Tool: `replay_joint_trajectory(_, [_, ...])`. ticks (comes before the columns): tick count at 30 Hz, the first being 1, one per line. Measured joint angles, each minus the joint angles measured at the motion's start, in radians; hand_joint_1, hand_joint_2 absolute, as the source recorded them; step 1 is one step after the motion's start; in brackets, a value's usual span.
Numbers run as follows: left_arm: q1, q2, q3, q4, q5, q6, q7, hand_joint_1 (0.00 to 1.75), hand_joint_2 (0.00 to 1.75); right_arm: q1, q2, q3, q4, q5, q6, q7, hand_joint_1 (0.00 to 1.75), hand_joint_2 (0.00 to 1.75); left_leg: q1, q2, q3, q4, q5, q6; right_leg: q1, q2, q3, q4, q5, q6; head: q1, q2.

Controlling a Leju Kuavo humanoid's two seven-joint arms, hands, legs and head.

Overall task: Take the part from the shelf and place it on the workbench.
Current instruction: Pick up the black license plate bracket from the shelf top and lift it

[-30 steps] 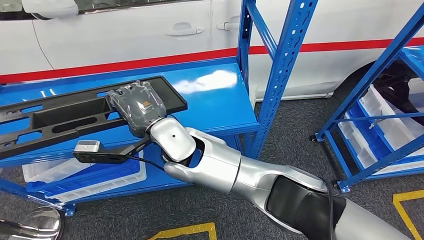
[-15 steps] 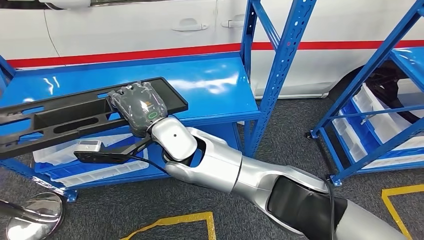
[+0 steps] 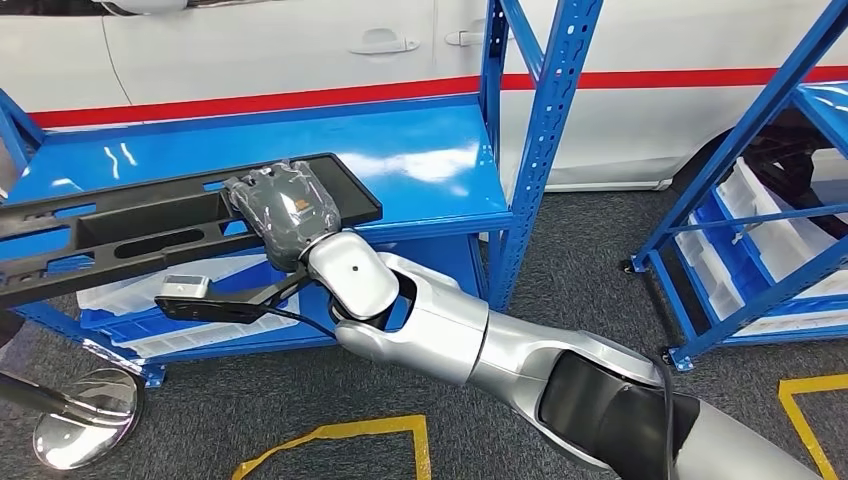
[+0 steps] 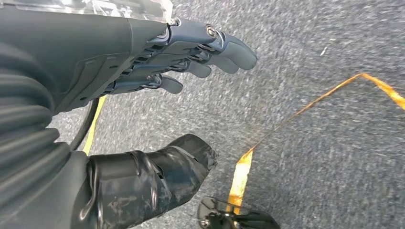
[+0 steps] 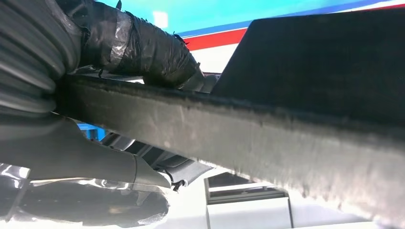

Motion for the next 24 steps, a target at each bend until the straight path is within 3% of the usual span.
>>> replay_joint_trajectory(1, [0.001, 0.0, 0.0, 0.0, 0.0, -0.001, 0.0, 0.0, 1.75, 0.0, 0.0, 0.0, 0.0, 0.001, 0.0, 0.0, 1.75, 1.75, 0.0, 0.001, -0.008, 0.029, -0.003, -0.002, 0.001, -0.008, -0.002, 0.001, 0.001, -0.001, 0.0, 0.0])
replay_joint_trajectory(3, [0.001, 0.001, 0.0, 0.0, 0.0, -0.001, -0.001, 0.0, 1.75, 0.0, 0.0, 0.0, 0.0, 0.002, 0.001, -0.001, 1.75, 1.75, -0.001, 0.016, 0.059, -0.088, 0.053, 0.004, 0.002, -0.021, -0.002, 0.003, 0.0, 0.0, 0.0, 0.0])
replay_joint_trajectory(5, [-0.002, 0.002, 0.0, 0.0, 0.0, -0.001, -0.003, 0.0, 1.75, -0.001, 0.0, 0.0, -0.002, 0.003, 0.001, -0.001, 1.75, 1.75, -0.013, 0.043, 0.12, -0.2, 0.084, 0.017, 0.006, -0.033, -0.003, 0.002, 0.001, 0.005, 0.001, 0.0])
replay_joint_trajectory(6, [-0.003, 0.003, 0.0, 0.0, 0.0, -0.001, -0.004, 0.0, 1.75, -0.001, 0.0, 0.0, -0.003, 0.003, 0.001, -0.001, 1.75, 1.75, -0.018, 0.05, 0.131, -0.224, 0.083, 0.025, 0.008, -0.039, -0.003, 0.001, 0.001, 0.009, 0.001, 0.0])
replay_joint_trajectory(8, [-0.003, 0.004, 0.0, 0.0, 0.0, -0.001, -0.005, 0.0, 1.75, -0.001, 0.0, 0.0, -0.005, 0.005, 0.001, -0.002, 1.75, 1.75, -0.022, 0.039, 0.129, -0.232, 0.085, 0.038, 0.01, -0.051, -0.002, -0.003, 0.003, 0.018, 0.003, 0.0])
replay_joint_trajectory(10, [-0.001, 0.005, 0.0, 0.0, 0.0, -0.001, -0.006, 0.0, 1.75, -0.002, 0.0, 0.0, -0.008, 0.008, 0.004, -0.004, 1.75, 1.75, -0.016, 0.025, 0.13, -0.243, 0.091, 0.049, 0.008, -0.039, -0.008, 0.01, -0.011, 0.028, 0.004, 0.0])
replay_joint_trajectory(12, [-0.001, 0.005, 0.0, 0.0, -0.001, 0.0, -0.007, 0.0, 1.75, -0.002, -0.001, 0.0, -0.009, 0.01, 0.009, -0.006, 1.75, 1.75, -0.011, 0.01, 0.131, -0.251, 0.098, 0.06, 0.006, -0.004, -0.048, 0.095, -0.061, 0.034, 0.008, 0.0])
replay_joint_trajectory(14, [-0.002, 0.005, 0.0, 0.0, -0.002, 0.001, -0.007, 0.0, 1.75, 0.001, -0.002, 0.0, -0.009, 0.012, 0.014, -0.007, 1.75, 1.75, -0.012, -0.008, 0.128, -0.249, 0.099, 0.065, 0.006, 0.016, -0.112, 0.226, -0.115, 0.035, 0.011, 0.0])
replay_joint_trajectory(15, [-0.002, 0.005, 0.0, 0.0, -0.002, 0.002, -0.007, 0.0, 1.75, 0.003, -0.002, 0.0, -0.008, 0.012, 0.016, -0.007, 1.75, 1.75, -0.012, -0.018, 0.127, -0.246, 0.098, 0.066, 0.006, 0.018, -0.132, 0.264, -0.12, 0.036, 0.012, 0.0])
replay_joint_trajectory(16, [-0.002, 0.005, 0.0, 0.0, -0.003, 0.004, -0.007, 0.0, 1.75, 0.005, -0.003, 0.0, -0.008, 0.013, 0.018, -0.008, 1.75, 1.75, -0.012, -0.03, 0.126, -0.243, 0.097, 0.066, 0.006, 0.019, -0.136, 0.267, -0.105, 0.035, 0.011, 0.0])
replay_joint_trajectory(18, [-0.001, 0.005, 0.0, 0.0, -0.007, 0.007, -0.007, 0.0, 1.75, 0.005, -0.005, 0.0, -0.008, 0.013, 0.019, -0.009, 1.75, 1.75, -0.012, -0.053, 0.125, -0.233, 0.093, 0.064, 0.006, 0.033, -0.095, 0.169, -0.032, 0.03, 0.012, 0.0])
replay_joint_trajectory(20, [-0.003, 0.004, 0.0, 0.0, -0.011, 0.01, -0.007, 0.0, 1.75, 0.002, -0.006, 0.0, -0.01, 0.015, 0.019, -0.009, 1.75, 1.75, -0.012, -0.073, 0.118, -0.221, 0.087, 0.057, 0.002, 0.072, -0.046, 0.06, 0.012, 0.021, 0.008, 0.0])
replay_joint_trajectory(22, [-0.004, 0.004, 0.0, 0.0, -0.012, 0.012, -0.007, 0.0, 1.75, 0.0, -0.008, 0.0, -0.014, 0.017, 0.02, -0.01, 1.75, 1.75, -0.008, -0.09, 0.105, -0.214, 0.088, 0.047, 0.002, 0.093, -0.031, 0.023, 0.011, 0.017, 0.004, 0.0])
replay_joint_trajectory(24, [0.0, 0.005, 0.0, 0.0, -0.013, 0.013, -0.008, 0.0, 1.75, -0.001, -0.01, 0.0, -0.018, 0.019, 0.022, -0.01, 1.75, 1.75, -0.004, -0.097, 0.097, -0.215, 0.091, 0.034, 0.002, 0.077, -0.026, 0.011, 0.014, 0.01, 0.003, 0.0])
